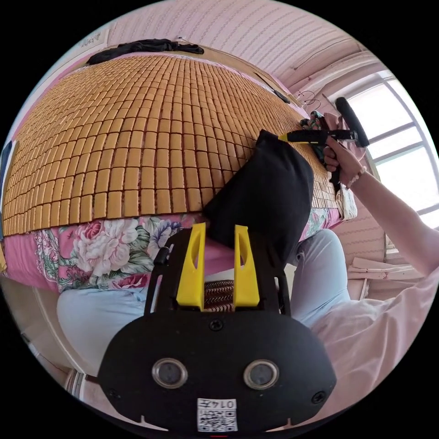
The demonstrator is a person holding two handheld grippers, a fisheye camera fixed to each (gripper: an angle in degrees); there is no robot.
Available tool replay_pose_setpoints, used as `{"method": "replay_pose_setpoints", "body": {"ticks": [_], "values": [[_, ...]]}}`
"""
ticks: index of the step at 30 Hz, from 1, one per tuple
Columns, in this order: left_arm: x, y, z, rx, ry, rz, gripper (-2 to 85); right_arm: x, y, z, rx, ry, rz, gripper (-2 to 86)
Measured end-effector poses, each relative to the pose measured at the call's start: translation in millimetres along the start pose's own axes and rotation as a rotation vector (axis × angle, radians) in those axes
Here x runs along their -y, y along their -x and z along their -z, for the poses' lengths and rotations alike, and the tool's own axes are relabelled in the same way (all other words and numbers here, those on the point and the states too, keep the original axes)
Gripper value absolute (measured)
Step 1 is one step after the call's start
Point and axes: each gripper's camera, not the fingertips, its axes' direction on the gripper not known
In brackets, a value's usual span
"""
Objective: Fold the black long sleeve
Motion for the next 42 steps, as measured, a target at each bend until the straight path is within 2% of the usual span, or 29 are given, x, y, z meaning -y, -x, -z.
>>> {"method": "replay_pose_setpoints", "body": {"ticks": [2, 4, 6, 11, 16, 18, 21, 25, 29, 33, 38, 42], "values": [[-0.4, -4.1, -8.5, 0.067, -0.001, -0.006, 8.2, 7.0, 4.3, -5.9, -0.008, 0.063, -0.015, 5.7], [-1.2, -7.6, -14.0, 0.107, -0.003, -0.012, 6.4, 0.6, 7.9, 7.5, -0.002, -0.021, -0.009, 3.4], [-0.6, -13.2, -8.4, 0.07, 0.008, -0.031, 1.6, -6.8, 7.0, 21.7, 0.034, -0.074, -0.023, 2.6], [-3.8, -27.8, 28.4, 0.023, -0.114, -0.09, 0.0, -15.9, 9.5, 50.9, 0.008, -0.104, -0.038, 2.5], [6.5, -27.5, 15.6, 0.161, -0.071, -0.091, 3.5, 12.8, 7.3, 26.9, -0.029, -0.01, -0.065, 6.2], [6.3, -21.8, 13.4, 0.151, -0.02, -0.045, 6.4, 22.9, 7.2, 19.2, -0.013, 0.026, -0.065, 9.6], [-5.6, -25.0, 27.4, 0.153, -0.065, -0.076, 8.6, 33.6, 9.4, 12.0, 0.034, 0.04, -0.045, 13.4], [-18.4, -28.0, 31.2, 0.131, -0.086, -0.102, 12.2, 38.1, 10.5, -18.8, 0.095, 0.153, -0.025, 12.8], [-24.7, -27.8, 8.0, 0.11, 0.014, -0.061, 13.2, 24.6, 18.3, -20.3, 0.102, 0.068, 0.006, 11.1], [-39.8, -39.4, 4.9, 0.189, -0.009, -0.091, 6.4, 9.1, 24.5, -25.1, 0.06, 0.015, 0.001, 9.6], [-58.0, -46.2, 7.5, 0.171, -0.011, -0.128, 2.8, -5.8, 25.2, -28.9, 0.08, 0.01, 0.044, 6.6], [-85.8, -61.1, 34.4, 0.156, -0.091, -0.197, 1.5, -41.0, 17.1, -13.3, 0.153, -0.138, 0.033, 5.9]]}}
